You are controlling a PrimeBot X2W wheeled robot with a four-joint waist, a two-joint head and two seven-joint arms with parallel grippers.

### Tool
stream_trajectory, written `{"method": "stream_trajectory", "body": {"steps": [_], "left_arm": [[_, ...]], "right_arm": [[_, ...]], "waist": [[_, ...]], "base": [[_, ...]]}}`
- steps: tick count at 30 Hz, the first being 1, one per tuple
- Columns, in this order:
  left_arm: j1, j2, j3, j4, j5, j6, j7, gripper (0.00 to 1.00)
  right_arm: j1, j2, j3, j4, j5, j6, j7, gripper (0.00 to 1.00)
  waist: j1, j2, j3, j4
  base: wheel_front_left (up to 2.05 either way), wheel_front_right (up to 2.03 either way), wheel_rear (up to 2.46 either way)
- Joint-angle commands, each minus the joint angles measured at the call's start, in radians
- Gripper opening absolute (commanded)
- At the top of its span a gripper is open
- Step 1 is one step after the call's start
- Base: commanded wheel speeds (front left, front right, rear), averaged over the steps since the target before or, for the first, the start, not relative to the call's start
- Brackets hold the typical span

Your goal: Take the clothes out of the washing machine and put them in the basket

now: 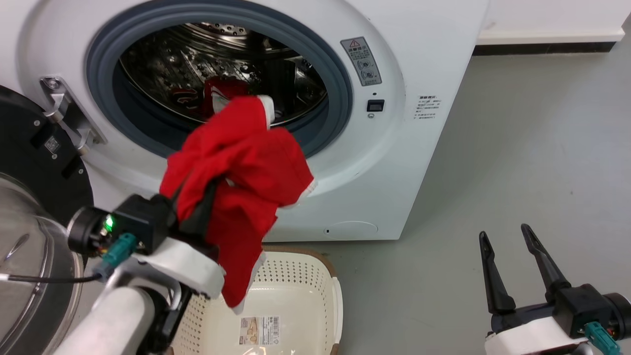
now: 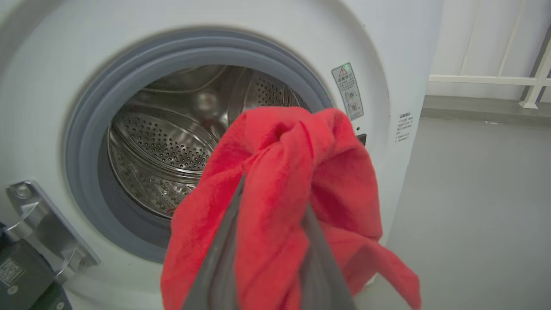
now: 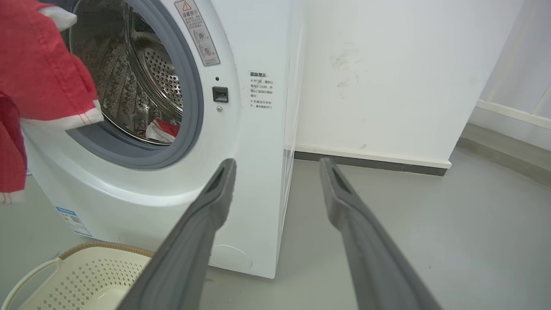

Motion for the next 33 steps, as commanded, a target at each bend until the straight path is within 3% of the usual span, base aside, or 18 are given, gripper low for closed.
{"method": "stream_trajectory", "body": {"steps": [1,12,24,27,33], "left_arm": [[0.023,-0.005,-0.007,0.004,-0.009,0.0,-0.006,0.0],[0.073,-0.06,-0.083,0.191,-0.035,-0.054,-0.037,0.0],[-0.106,-0.148,-0.152,0.614,-0.007,-0.171,-0.084,0.0],[-0.171,-0.188,-0.166,0.746,-0.01,-0.216,-0.089,0.0],[-0.328,-0.244,-0.209,1.001,0.021,-0.264,-0.082,0.0]], "right_arm": [[-0.016,0.001,0.0,-0.003,-0.006,-0.001,-0.002,1.0],[-0.098,0.001,-0.016,-0.023,-0.009,-0.001,-0.002,1.0],[-0.228,0.001,-0.028,-0.057,0.016,-0.001,-0.002,1.0],[-0.256,0.001,-0.039,-0.064,0.023,-0.001,-0.002,1.0],[-0.306,0.001,-0.053,-0.081,0.038,-0.001,-0.002,1.0]], "waist": [[0.0001,0.0,0.015,-0.003],[0.0001,0.0,0.179,-0.034],[0.0001,0.0,0.428,-0.099],[0.0001,0.0,0.49,-0.106],[0.0001,0.0,0.612,-0.12]], "base": [[0.0,0.0,0.0],[0.0,0.0,0.0],[0.0,0.0,0.0],[0.0,0.0,0.0],[0.0,0.0,0.0]]}}
